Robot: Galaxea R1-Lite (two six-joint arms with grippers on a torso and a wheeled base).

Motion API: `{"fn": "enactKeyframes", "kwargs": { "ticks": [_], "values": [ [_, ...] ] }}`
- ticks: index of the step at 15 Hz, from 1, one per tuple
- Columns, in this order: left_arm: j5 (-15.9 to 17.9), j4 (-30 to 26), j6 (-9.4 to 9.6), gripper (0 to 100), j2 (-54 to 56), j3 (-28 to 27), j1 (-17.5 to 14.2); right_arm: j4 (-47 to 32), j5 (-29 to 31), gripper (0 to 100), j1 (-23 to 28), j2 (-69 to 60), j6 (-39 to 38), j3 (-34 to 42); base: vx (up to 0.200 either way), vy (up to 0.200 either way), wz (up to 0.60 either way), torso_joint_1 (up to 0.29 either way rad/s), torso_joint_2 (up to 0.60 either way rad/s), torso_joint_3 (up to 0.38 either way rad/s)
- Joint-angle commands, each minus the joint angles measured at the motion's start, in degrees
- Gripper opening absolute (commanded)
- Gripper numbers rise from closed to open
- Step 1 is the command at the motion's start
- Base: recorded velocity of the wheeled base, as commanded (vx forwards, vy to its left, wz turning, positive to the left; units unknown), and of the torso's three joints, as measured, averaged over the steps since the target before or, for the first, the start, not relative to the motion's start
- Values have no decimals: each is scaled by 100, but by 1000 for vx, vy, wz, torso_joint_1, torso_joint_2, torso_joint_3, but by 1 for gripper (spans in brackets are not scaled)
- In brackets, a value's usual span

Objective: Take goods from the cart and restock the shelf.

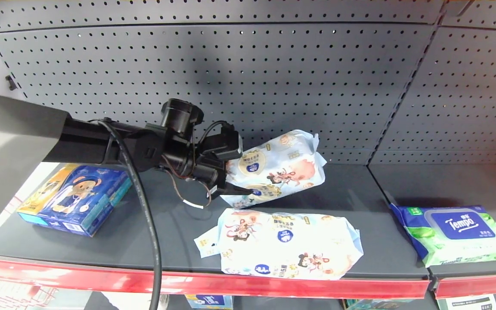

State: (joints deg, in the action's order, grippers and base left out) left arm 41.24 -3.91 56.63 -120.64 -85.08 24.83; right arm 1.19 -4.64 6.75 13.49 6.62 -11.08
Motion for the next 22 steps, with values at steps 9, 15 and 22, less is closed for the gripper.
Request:
{"fn": "enactKeyframes", "kwargs": {
  "ticks": [9, 15, 22],
  "values": [
    [-11, -13, 15, 100, -364, -237, 153, 12, -1, 100, 1, 13, -3, 97, 0, 0, 0, 0, 0, 0],
    [24, -4, 15, 100, -223, -264, 22, 4, -1, 100, 1, -49, -3, 159, 0, 0, 0, 0, 0, 0],
    [42, -31, -46, 100, -91, -633, 110, 4, -10, 100, 10, -84, 6, 220, 0, 0, 0, 0, 0, 0]
  ]
}}
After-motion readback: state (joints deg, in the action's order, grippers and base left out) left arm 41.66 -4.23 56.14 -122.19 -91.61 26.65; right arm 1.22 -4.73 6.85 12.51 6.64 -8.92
